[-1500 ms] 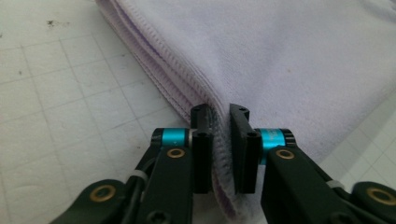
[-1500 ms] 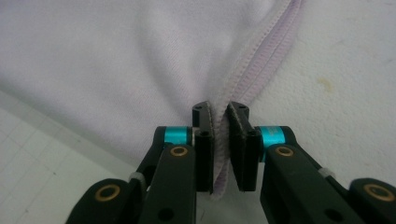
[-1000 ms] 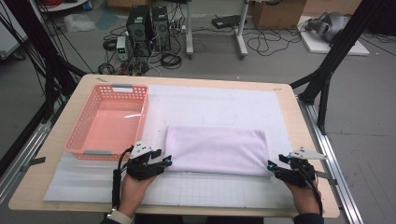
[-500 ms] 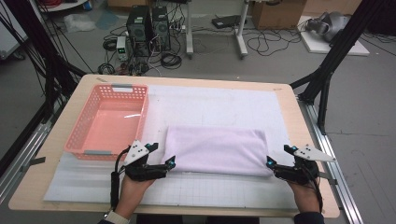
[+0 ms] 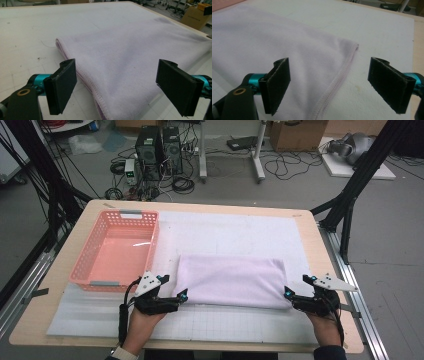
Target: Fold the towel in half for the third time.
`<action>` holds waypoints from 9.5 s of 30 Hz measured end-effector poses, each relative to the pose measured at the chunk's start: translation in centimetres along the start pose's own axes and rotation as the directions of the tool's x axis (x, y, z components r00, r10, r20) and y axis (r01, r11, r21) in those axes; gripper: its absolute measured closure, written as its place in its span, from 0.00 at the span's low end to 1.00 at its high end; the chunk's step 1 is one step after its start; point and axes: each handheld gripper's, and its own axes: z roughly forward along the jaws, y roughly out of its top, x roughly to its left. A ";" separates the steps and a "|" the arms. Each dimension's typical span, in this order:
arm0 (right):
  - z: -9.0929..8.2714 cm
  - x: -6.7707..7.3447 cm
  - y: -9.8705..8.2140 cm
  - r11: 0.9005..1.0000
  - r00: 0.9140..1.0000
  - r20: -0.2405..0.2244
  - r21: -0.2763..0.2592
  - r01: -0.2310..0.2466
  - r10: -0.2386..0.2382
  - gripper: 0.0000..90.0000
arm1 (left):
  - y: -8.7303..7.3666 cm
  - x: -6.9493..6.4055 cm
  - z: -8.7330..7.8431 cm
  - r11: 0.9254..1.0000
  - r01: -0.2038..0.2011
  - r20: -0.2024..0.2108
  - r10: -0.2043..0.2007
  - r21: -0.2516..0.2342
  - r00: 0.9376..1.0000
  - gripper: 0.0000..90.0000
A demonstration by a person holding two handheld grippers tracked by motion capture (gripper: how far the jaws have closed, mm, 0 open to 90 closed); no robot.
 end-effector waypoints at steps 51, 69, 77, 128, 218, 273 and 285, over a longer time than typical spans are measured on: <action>10.8 7.6 9.0 0.985 0.949 -0.293 0.088 0.147 -0.115 0.21 | -1.6 0.3 1.4 0.963 0.037 -0.016 -0.033 0.267 0.999 0.67; 17.6 11.1 13.4 0.964 0.910 -0.390 0.156 0.216 -0.141 0.21 | -1.7 0.3 1.5 0.965 0.076 0.013 -0.082 0.252 0.997 0.88; 21.1 13.0 14.2 0.947 0.901 -0.408 0.204 0.249 -0.149 0.25 | -1.8 0.3 1.5 0.962 0.109 -0.001 -0.113 0.251 0.994 0.88; 22.1 14.8 15.3 0.951 0.848 -0.497 0.125 0.284 -0.188 0.93 | 1.7 -1.0 0.2 0.966 0.238 0.089 -0.247 0.101 0.965 0.92; 2.1 1.2 0.6 0.978 0.996 -0.069 0.203 -0.039 0.054 0.97 | 1.3 -0.7 4.2 0.997 -0.076 0.049 0.076 0.009 0.996 0.23; 3.6 0.3 2.6 0.996 0.997 0.078 0.088 -0.023 0.016 0.60 | 0.8 -0.3 3.4 0.999 -0.049 0.059 0.049 -0.004 0.997 0.23; 2.7 1.6 -0.6 0.965 0.993 -0.034 0.234 0.115 -0.110 0.61 | 0.9 -0.4 3.1 0.999 -0.042 0.061 0.042 -0.012 0.997 0.23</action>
